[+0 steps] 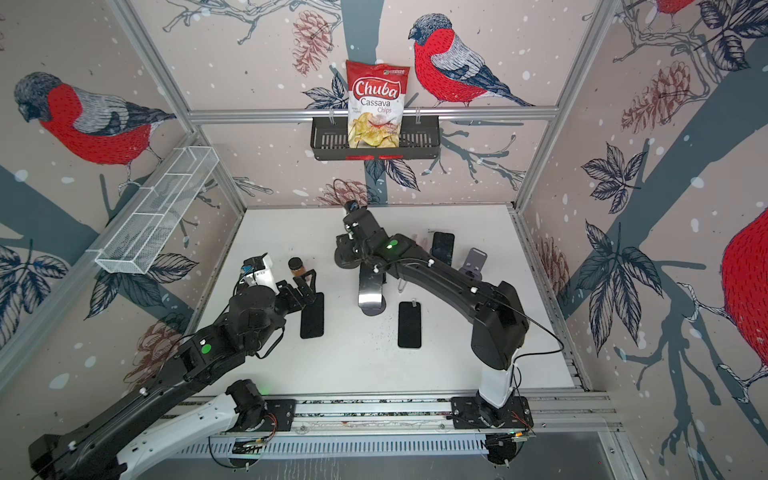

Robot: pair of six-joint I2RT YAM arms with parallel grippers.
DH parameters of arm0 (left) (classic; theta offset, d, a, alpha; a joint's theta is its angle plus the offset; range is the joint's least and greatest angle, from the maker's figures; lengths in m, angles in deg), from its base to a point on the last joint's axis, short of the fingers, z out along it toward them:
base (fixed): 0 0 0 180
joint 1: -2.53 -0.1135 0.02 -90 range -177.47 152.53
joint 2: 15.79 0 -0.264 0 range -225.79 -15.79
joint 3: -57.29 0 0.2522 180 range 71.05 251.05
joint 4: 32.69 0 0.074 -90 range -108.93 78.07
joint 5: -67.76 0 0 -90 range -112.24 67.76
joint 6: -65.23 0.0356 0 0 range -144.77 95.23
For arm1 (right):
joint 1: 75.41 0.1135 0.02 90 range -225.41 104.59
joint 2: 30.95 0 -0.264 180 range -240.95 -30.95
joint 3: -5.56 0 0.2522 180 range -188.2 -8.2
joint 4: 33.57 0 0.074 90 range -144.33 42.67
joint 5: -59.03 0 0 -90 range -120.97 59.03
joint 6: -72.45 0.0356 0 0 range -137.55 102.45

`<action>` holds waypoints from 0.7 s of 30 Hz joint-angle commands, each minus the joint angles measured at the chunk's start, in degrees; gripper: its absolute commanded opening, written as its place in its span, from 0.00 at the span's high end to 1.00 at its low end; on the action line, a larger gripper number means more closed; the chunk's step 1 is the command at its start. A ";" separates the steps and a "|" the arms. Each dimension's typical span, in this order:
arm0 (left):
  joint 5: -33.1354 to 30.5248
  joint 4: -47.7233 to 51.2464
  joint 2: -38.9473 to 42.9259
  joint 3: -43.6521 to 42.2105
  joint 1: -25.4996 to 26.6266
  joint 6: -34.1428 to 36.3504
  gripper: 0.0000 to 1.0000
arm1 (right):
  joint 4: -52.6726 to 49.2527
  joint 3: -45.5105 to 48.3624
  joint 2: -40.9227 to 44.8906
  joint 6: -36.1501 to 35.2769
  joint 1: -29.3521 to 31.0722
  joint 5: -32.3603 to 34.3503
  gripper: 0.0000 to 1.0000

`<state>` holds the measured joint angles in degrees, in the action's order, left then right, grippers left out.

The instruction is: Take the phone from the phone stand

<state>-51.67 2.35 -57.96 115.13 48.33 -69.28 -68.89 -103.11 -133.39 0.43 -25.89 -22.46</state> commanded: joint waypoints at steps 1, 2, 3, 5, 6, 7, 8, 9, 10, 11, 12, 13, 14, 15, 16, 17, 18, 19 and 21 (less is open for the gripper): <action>1.82 -2.01 -2.43 1.24 -0.10 2.03 0.04 | -0.76 0.99 3.29 -1.05 -3.32 2.66 0.50; 2.68 -2.37 -3.62 1.49 -0.10 3.04 0.04 | -0.64 1.78 4.52 -1.32 -4.62 3.05 0.50; 3.33 -2.54 -4.67 1.66 -0.10 3.36 0.04 | -0.44 2.51 5.58 -1.39 -5.73 3.36 0.50; 4.73 -3.42 -7.23 2.19 -0.10 4.44 0.04 | 0.39 4.57 8.08 -1.70 -8.38 3.87 0.50; 5.50 -3.70 -8.37 2.44 -0.10 4.92 0.04 | 0.82 5.53 9.18 -1.71 -9.59 4.23 0.50; 6.22 -4.04 -9.67 2.79 -0.10 5.30 0.04 | 1.23 6.67 10.47 -1.67 -10.98 4.71 0.50; 7.05 -4.39 -10.91 3.15 -0.09 5.77 0.04 | 1.37 7.58 11.64 -1.65 -12.38 4.97 0.50; 7.60 -4.68 -11.99 3.41 -0.10 6.06 0.04 | 1.24 8.35 12.53 -1.58 -13.69 5.21 0.50; 8.21 -4.94 -13.03 3.77 -0.10 6.44 0.04 | 0.88 9.19 13.60 -1.25 -15.34 5.56 0.49; 8.87 -5.33 -13.97 3.99 -0.10 6.65 0.04 | 0.73 10.24 14.72 -0.94 -16.94 5.85 0.49; 9.27 -5.67 -14.75 4.16 -0.10 6.87 0.04 | 0.80 11.31 15.78 -0.84 -18.26 6.07 0.49; 9.69 -6.16 -15.48 4.33 -0.10 7.15 0.04 | 0.85 12.50 16.95 -0.56 -19.99 6.14 0.49; 9.99 -6.41 -16.11 4.43 -0.10 7.33 0.04 | 0.89 13.53 17.93 -0.31 -21.45 5.99 0.49; 10.32 -6.80 -16.71 4.44 -0.09 7.55 0.04 | 0.82 14.76 19.08 0.01 -23.16 5.90 0.49; 10.60 -7.17 -17.19 4.53 -0.10 7.68 0.04 | 0.69 15.92 20.05 0.37 -24.84 5.82 0.49; 10.82 -7.39 -17.55 4.53 -0.10 7.88 0.04 | 0.64 16.93 20.89 0.71 -26.29 5.47 0.49; 11.05 -7.66 -17.92 4.62 -0.10 8.05 0.04 | 0.79 18.32 21.82 1.11 -28.01 4.97 0.49; 11.19 -7.82 -18.41 4.71 -0.10 8.29 0.04 | 0.90 19.67 22.78 1.72 -29.56 4.68 0.49; 11.36 -8.01 -19.04 4.96 -0.10 8.78 0.04 | 1.34 22.13 24.43 2.31 -31.98 4.35 0.49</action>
<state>-41.38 -2.59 -76.52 119.48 48.33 -62.22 -68.78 -82.81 -110.52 0.89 -56.10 -17.72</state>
